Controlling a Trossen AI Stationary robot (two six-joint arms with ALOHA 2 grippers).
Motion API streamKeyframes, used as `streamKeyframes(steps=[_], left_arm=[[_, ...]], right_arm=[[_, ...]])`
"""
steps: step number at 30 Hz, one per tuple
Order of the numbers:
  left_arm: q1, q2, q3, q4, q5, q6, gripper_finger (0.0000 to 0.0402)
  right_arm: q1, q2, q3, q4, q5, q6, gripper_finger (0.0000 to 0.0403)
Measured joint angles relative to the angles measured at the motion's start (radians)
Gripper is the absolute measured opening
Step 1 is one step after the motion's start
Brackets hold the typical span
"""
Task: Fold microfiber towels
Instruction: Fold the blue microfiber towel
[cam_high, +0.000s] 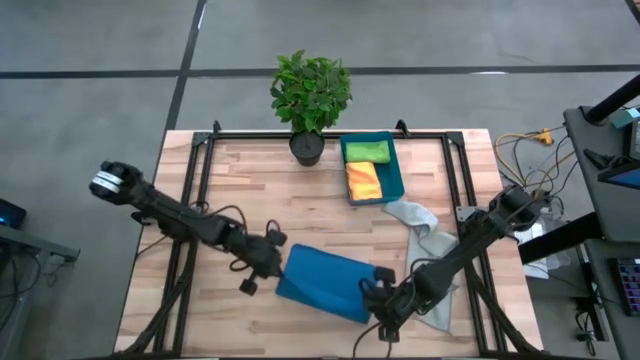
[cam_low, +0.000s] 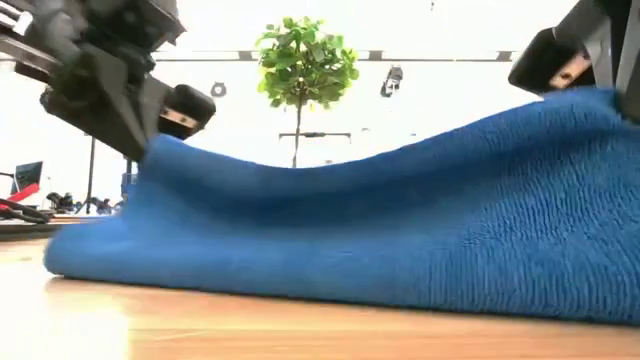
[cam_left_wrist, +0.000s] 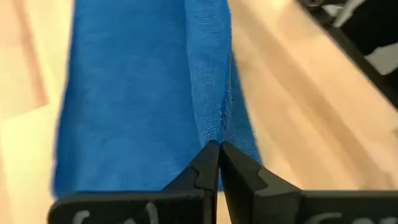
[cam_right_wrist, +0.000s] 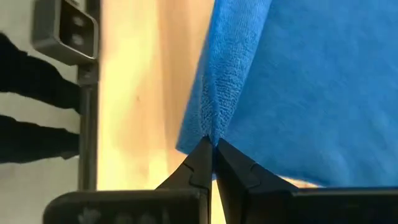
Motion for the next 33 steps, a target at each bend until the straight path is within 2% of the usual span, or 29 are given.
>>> streamKeyframes(steps=[8, 13, 22, 26, 33], left_arm=[[0.133, 0.008, -0.006, 0.003, 0.030, 0.026, 0.0000], [0.179, 0.009, -0.009, 0.000, 0.035, 0.026, 0.0000], [0.203, 0.049, -0.011, -0.001, 0.036, 0.025, 0.0000], [0.210, 0.074, -0.011, 0.000, 0.030, 0.024, 0.0000], [0.228, 0.122, -0.007, 0.001, -0.064, 0.017, 0.0000]], right_arm=[[-0.019, -0.125, -0.182, 0.047, 0.004, 0.077, 0.0009], [-0.063, -0.184, -0.254, 0.053, 0.018, 0.091, 0.0008], [-0.169, -0.195, -0.297, 0.127, 0.010, 0.004, 0.0009], [-0.192, -0.194, -0.324, 0.125, -0.037, -0.004, 0.0009], [-0.196, -0.193, -0.364, 0.122, -0.061, 0.028, 0.0009]])
